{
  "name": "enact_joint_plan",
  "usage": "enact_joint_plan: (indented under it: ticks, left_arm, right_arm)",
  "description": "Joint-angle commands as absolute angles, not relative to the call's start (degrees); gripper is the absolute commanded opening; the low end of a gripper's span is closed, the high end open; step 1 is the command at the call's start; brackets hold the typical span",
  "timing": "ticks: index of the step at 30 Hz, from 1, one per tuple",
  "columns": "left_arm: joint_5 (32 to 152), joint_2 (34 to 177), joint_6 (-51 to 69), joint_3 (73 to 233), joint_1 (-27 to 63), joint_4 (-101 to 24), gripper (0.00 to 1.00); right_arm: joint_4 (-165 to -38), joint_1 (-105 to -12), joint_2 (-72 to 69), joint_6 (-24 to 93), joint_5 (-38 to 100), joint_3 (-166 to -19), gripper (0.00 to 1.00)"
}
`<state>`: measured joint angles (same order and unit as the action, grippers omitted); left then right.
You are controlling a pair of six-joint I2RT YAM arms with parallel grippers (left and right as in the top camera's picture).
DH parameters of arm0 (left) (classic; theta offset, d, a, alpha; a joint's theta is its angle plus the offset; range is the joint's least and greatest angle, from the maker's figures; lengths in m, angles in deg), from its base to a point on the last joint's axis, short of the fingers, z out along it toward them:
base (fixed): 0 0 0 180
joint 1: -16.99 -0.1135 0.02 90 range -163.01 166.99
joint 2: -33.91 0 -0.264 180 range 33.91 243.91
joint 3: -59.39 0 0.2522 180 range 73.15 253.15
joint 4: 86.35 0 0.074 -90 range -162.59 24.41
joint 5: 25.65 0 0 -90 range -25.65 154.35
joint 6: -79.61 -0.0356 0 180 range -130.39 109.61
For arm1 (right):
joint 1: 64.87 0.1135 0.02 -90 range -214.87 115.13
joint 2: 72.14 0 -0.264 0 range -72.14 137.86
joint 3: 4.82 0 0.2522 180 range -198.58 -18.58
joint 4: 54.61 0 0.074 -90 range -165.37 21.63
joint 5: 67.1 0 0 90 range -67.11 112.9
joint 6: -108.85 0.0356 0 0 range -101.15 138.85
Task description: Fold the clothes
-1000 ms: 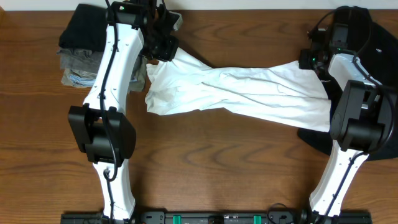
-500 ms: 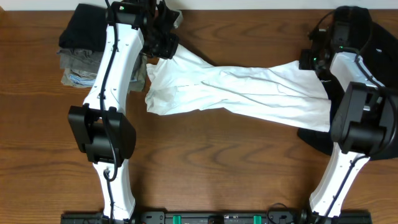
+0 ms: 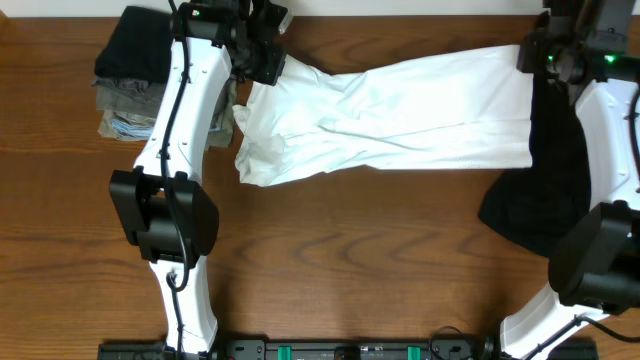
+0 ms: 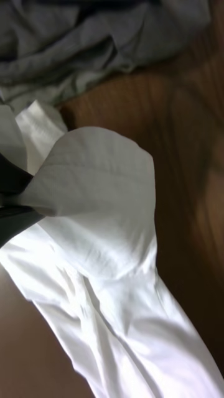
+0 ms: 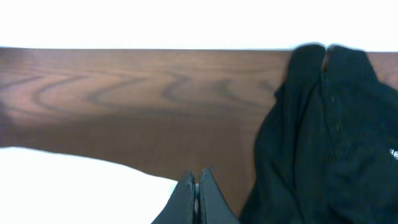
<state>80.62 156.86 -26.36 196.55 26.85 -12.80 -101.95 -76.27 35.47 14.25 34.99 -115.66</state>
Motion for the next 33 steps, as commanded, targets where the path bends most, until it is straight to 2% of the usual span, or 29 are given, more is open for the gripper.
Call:
enact_joint_plan:
  ticks: [1,13,17,21,33]
  left_arm:
    - [76.69,157.34,-27.3,196.61,26.9,-12.93,0.06]
    - [77.08,157.34,-27.23,196.61,26.92,-6.03,0.06]
    - [81.95,157.34,-27.27,196.59,26.96,-1.7,0.06]
    - [85.95,157.36,-27.27,195.61,27.31,-0.34,0.06]
    - [85.6,157.36,-28.83,184.77,32.03,-2.35,0.06]
  right_arm:
    - [-104.75,-78.69,34.09,13.86,39.36,-116.01,0.01]
    - [-117.91,-81.3,33.2,13.33,43.3,-116.01,0.01]
    - [-120.55,-81.3,33.61,13.38,43.3,-115.9,0.01]
    - [-120.64,-81.25,34.97,13.42,44.37,-115.4,0.01]
    - [-119.16,-81.56,45.33,13.42,44.35,-115.11,0.01]
